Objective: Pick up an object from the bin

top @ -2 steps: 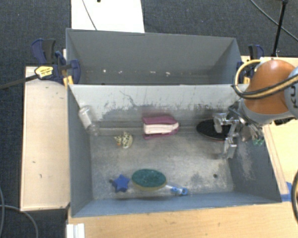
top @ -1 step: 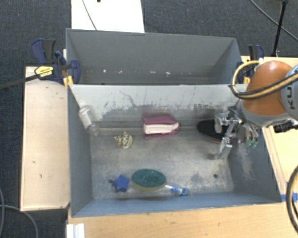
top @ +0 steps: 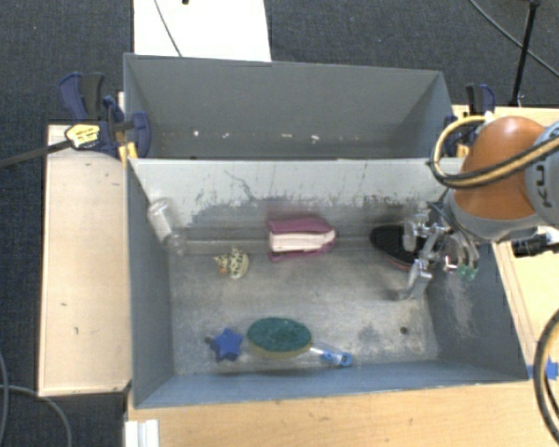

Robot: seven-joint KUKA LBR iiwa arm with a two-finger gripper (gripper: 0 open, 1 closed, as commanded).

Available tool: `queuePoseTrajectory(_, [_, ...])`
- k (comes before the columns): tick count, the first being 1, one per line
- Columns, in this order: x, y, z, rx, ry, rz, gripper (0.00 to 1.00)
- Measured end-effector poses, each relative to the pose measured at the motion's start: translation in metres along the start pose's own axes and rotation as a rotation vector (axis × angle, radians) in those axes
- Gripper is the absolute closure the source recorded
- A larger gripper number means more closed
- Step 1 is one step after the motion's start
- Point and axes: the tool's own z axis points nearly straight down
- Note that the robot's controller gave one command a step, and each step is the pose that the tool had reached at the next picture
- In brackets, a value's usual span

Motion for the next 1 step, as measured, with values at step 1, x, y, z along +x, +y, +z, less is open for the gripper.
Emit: queuePoseTrajectory(1, [0.0021,-0.0049,0.0003,-0.007,0.004,0.047,0.0])
